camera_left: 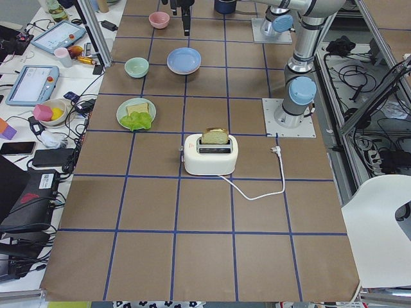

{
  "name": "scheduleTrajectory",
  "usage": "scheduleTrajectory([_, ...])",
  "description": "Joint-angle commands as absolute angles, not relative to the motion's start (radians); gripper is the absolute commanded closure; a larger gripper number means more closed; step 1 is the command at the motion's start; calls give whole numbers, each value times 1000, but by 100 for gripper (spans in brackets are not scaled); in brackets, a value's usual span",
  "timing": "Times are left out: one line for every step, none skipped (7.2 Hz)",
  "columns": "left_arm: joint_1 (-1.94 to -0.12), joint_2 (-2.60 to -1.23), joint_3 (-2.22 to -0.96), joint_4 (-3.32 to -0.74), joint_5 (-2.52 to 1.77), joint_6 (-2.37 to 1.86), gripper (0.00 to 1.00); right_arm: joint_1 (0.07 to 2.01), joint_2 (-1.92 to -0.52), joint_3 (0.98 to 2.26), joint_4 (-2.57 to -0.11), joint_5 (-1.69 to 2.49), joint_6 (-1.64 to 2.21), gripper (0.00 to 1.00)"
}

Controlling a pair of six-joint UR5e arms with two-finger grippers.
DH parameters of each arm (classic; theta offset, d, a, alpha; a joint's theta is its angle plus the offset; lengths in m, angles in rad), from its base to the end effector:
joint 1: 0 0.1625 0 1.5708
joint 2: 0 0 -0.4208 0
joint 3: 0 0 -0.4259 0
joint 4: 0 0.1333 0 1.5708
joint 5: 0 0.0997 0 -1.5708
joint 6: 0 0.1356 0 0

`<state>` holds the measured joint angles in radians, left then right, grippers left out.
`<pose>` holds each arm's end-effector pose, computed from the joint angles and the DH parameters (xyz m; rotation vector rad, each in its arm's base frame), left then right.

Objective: Stack three plates with pink and blue
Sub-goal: 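Open the right gripper and move it away toward the pink bowl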

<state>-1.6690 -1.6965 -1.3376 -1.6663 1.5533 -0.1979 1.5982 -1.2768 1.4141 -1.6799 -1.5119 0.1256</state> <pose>-0.1916 -0.5614 0.4913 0.1554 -3.1186 0.0145 0.1588 -0.6356 0.3688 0.1527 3.0808 0.0503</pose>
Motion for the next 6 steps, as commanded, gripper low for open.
scheduleTrajectory([-1669, -1697, -1339, -1667, 1554, -198, 0, 1598, -1351, 1356, -1540, -1528, 7, 0])
scheduleTrajectory([-1667, -1697, -1338, -1667, 1554, -198, 0, 1591, -1358, 1370, -1536, -1555, -52, 0])
scheduleTrajectory([-1669, -1697, -1339, -1667, 1554, -198, 0, 1592, -1382, 1380, -1545, -1618, -76, 0])
scheduleTrajectory([-1667, -1697, -1338, -1666, 1554, -198, 0, 1592, -1387, 1390, -1540, -1612, -74, 0])
scheduleTrajectory([-1667, -1697, -1339, -1667, 1554, -198, 0, 1592, -1396, 1413, -1546, -1609, -75, 0])
scheduleTrajectory([-1667, -1697, -1338, -1667, 1554, -198, 0, 1591, -1411, 1428, -1554, -1609, -71, 0])
